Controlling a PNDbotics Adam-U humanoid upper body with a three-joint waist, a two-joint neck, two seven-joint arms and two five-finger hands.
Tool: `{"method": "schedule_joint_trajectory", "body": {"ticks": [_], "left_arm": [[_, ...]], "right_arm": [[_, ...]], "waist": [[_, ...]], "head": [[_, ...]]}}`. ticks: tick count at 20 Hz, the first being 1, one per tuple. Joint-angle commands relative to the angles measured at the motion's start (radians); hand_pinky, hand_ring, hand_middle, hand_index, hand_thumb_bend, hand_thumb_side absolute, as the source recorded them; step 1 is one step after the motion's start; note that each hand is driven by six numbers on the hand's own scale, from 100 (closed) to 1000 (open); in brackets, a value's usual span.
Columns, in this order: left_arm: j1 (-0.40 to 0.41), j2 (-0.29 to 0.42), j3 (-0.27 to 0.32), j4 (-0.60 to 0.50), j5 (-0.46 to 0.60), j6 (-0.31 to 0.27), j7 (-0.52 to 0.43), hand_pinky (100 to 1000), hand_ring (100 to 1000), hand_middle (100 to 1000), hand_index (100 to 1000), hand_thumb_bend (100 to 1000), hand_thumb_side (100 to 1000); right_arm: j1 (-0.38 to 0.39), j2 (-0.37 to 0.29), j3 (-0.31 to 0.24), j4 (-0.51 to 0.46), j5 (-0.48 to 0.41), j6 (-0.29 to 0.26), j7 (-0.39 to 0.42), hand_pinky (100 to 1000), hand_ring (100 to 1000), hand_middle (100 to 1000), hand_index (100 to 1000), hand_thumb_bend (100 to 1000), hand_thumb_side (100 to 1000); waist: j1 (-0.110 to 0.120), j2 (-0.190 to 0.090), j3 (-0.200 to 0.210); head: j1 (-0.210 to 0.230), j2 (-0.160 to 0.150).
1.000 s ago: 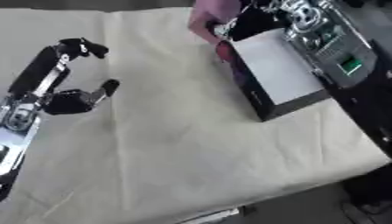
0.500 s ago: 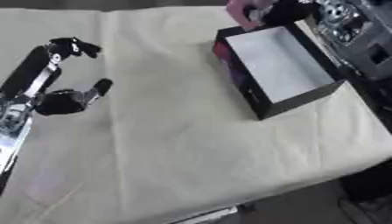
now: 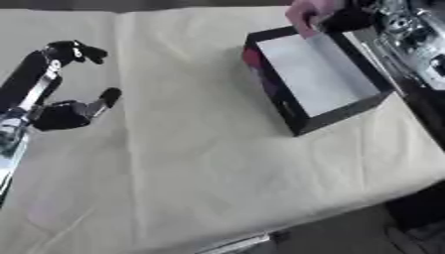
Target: Pick up the objects with one hand, pass them to the other hand, and then place them into the box on the other side of the table.
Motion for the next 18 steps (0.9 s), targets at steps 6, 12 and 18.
{"method": "schedule_joint_trajectory", "body": {"ticks": [6, 12, 18], "left_arm": [[-0.022, 0.009, 0.006, -0.025, 0.005, 0.001, 0.005, 741, 776, 627, 802, 404, 653], [-0.021, 0.009, 0.006, -0.027, 0.003, 0.001, 0.007, 741, 775, 627, 802, 404, 654], [-0.019, 0.01, 0.006, -0.026, 0.003, 0.004, 0.009, 742, 776, 628, 803, 405, 661]], "right_arm": [[0.016, -0.037, -0.019, 0.091, 0.009, -0.03, 0.007, 693, 648, 509, 624, 284, 100], [0.03, -0.035, -0.016, 0.112, 0.031, -0.031, 0.028, 717, 716, 626, 732, 453, 100], [0.044, -0.036, -0.026, 0.13, 0.092, -0.035, 0.043, 778, 826, 838, 876, 587, 198]], "waist": [[0.016, -0.013, 0.002], [0.017, -0.014, 0.002], [0.018, -0.015, 0.0]], "head": [[-0.028, -0.002], [-0.032, -0.002], [-0.031, -0.002]]}}
